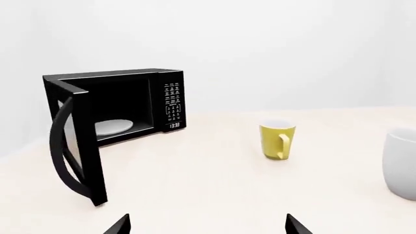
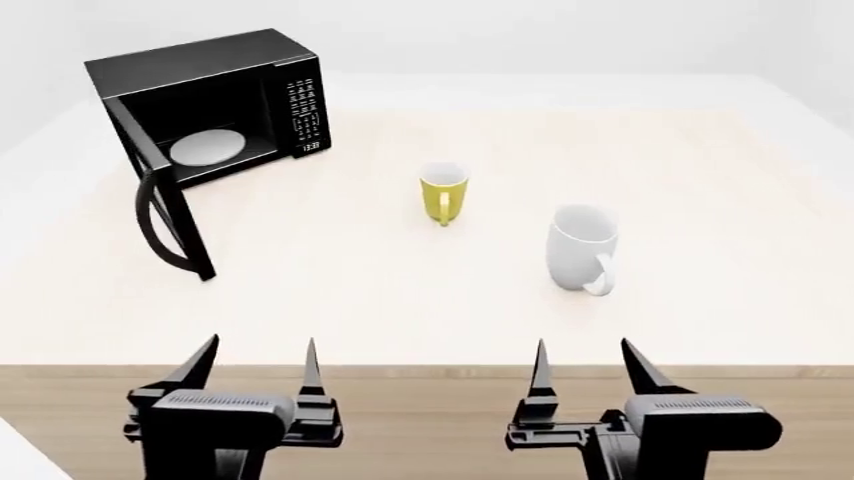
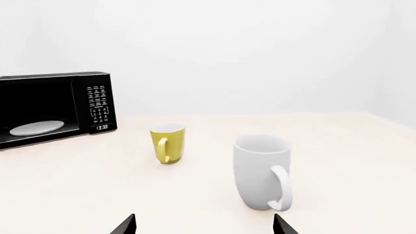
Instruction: Close the microwave.
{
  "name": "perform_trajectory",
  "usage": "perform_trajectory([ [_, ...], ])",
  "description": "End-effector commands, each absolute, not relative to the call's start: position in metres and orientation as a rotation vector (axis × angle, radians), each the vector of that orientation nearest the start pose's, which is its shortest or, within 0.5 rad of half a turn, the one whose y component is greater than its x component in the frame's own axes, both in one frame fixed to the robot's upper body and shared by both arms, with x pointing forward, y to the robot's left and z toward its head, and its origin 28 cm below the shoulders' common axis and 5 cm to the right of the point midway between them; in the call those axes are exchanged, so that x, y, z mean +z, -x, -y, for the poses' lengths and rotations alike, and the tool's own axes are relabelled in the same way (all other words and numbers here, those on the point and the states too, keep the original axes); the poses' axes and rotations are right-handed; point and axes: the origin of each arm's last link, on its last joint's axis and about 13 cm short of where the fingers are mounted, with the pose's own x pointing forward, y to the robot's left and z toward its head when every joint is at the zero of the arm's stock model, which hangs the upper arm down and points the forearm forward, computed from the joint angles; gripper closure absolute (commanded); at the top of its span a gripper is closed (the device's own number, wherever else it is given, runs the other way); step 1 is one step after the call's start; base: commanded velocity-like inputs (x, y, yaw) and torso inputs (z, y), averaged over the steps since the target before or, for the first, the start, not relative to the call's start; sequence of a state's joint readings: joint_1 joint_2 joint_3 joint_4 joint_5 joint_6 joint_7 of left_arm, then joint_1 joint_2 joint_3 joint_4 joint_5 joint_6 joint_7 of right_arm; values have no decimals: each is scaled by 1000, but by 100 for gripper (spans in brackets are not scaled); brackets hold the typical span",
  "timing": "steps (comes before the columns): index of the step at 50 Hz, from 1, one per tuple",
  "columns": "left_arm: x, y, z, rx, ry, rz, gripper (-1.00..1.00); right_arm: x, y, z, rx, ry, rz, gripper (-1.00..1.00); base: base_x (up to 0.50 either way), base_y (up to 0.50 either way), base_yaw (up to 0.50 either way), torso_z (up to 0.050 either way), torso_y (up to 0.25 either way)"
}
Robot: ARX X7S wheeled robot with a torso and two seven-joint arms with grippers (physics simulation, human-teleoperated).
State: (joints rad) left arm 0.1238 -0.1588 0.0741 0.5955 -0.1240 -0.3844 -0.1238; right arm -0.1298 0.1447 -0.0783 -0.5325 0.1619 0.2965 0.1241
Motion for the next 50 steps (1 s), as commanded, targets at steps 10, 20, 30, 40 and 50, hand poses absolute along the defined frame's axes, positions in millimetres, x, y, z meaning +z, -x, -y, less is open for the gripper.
perform_trajectory([
  [10,94,-168,-212,-36,-28,87,-100,86,-170,99,46,-33,92,-100,0,500,0,0,0],
  [20,94,-168,-212,-40,-27,89,-100,86,-168,98,73,-33,100,-100,0,500,0,0,0],
  [30,95,-168,-212,-44,-20,88,-100,87,-168,98,76,-38,101,-100,0,500,0,0,0],
  [40,95,-167,-212,-47,-15,90,-100,89,-167,99,78,-40,103,-100,0,500,0,0,0],
  [50,96,-166,-212,-48,-16,93,-100,89,-167,99,75,-43,107,-100,0,500,0,0,0],
])
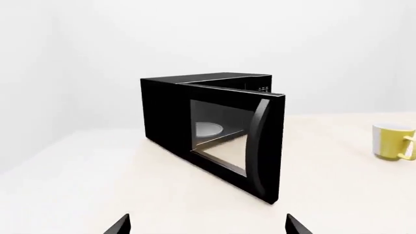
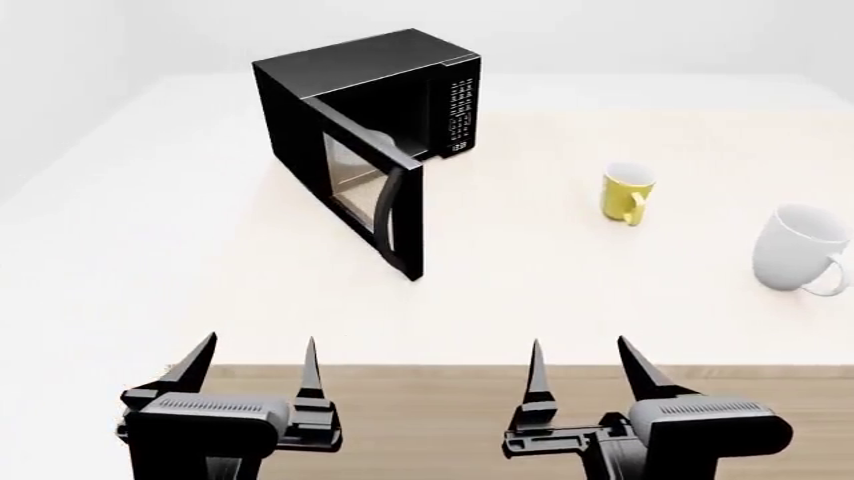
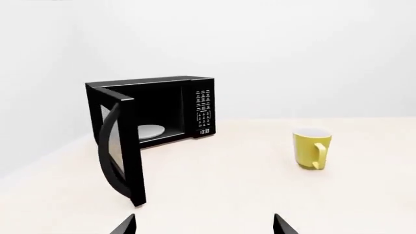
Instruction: Close the microwave.
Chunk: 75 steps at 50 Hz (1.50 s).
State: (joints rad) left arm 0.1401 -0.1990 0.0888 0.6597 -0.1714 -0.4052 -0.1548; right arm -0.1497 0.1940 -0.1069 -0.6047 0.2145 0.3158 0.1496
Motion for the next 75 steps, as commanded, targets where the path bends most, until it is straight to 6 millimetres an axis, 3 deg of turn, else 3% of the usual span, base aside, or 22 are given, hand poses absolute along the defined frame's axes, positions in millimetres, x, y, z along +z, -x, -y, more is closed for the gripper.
perform_trajectory([
  [1,96,-166,-212,-48,-15,93,-100,89,-167,99,75,-42,106,-100,0,500,0,0,0],
  [18,99,-164,-212,-56,-13,103,-100,95,-165,100,88,-101,133,-100,0,0,0,0,0],
  [36,101,-163,-212,-54,-11,110,-100,95,-164,100,90,-94,147,-100,484,0,0,0,0],
  [43,102,-163,-212,-54,-11,111,-100,96,-163,100,93,-96,160,-100,28,11,0,0,0],
  [68,102,-162,-212,-58,-9,110,-100,95,-164,100,87,-80,153,-100,22,498,0,0,0],
  [75,101,-163,-212,-56,-10,111,-100,96,-163,99,79,-57,161,-100,0,84,0,0,0],
])
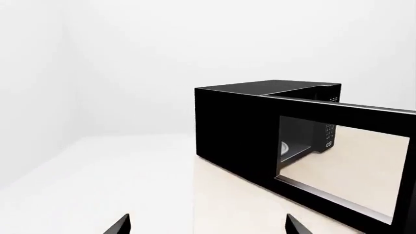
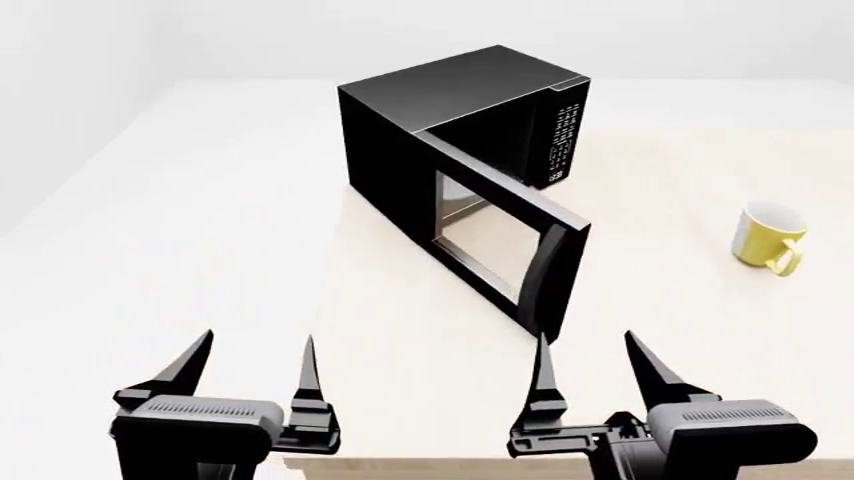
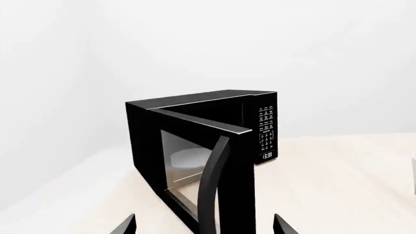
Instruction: Close the microwave.
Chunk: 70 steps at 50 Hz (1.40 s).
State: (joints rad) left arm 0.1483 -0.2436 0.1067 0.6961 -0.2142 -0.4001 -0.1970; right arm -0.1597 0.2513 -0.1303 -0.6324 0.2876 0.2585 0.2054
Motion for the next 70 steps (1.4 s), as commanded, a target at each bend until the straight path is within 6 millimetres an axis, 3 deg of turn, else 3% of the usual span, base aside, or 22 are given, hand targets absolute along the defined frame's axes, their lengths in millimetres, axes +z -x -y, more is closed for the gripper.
perform_trajectory([
  [1,102,-163,-212,-55,-10,111,-100,96,-163,99,79,-56,162,-100,0,0,0,0,0],
  [11,101,-163,-212,-56,-10,112,-100,98,-162,100,92,-83,180,-100,29,0,0,0,0],
  [30,102,-163,-214,-50,-9,113,-100,106,-159,100,78,-81,170,-100,449,0,0,0,0],
  [47,102,-165,-215,-39,-8,109,-100,136,-144,100,71,-62,215,-100,0,0,0,0,1],
  [70,100,-167,-216,-33,-15,106,-100,182,-147,103,69,-28,274,-100,0,0,0,0,0],
])
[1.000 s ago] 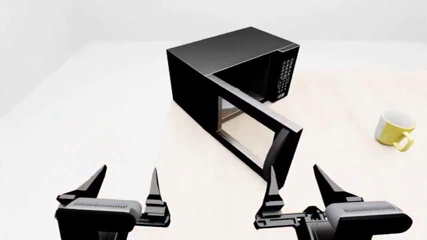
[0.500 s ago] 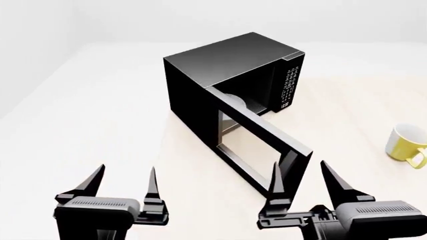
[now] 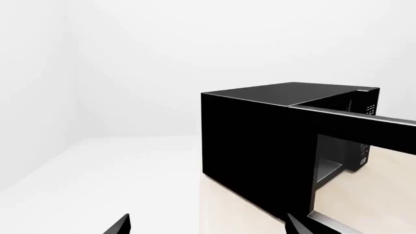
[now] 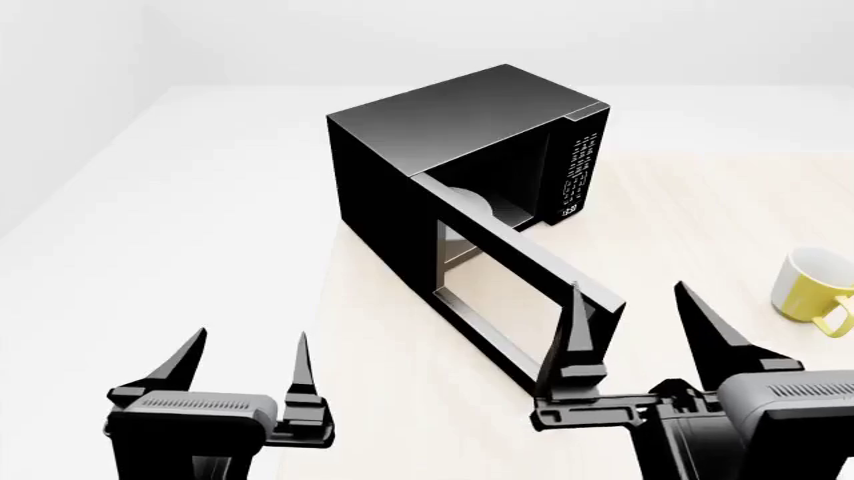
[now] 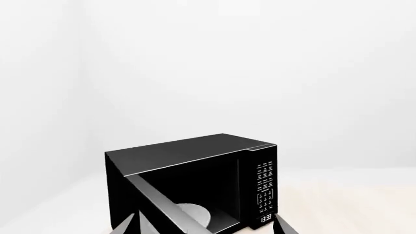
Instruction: Close the microwave.
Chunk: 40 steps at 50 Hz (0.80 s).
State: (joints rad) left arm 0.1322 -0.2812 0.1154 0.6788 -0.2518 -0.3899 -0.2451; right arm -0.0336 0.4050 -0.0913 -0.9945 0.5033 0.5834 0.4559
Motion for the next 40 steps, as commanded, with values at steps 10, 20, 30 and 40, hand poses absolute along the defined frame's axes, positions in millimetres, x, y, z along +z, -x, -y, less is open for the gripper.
perform_trajectory([
  [10,100,-167,-215,-35,-15,105,-100,202,-150,99,96,3,309,-100,0,0,0,0,0],
  [20,101,-167,-216,-31,-12,104,-100,219,-155,97,141,-15,339,-100,349,0,0,0,0],
  [30,100,-168,-217,-28,-10,103,-100,230,-156,95,147,-8,353,-100,500,0,0,0,0],
  [40,100,-169,-217,-27,-13,101,-100,236,-156,94,149,-37,325,-100,345,0,0,0,0],
])
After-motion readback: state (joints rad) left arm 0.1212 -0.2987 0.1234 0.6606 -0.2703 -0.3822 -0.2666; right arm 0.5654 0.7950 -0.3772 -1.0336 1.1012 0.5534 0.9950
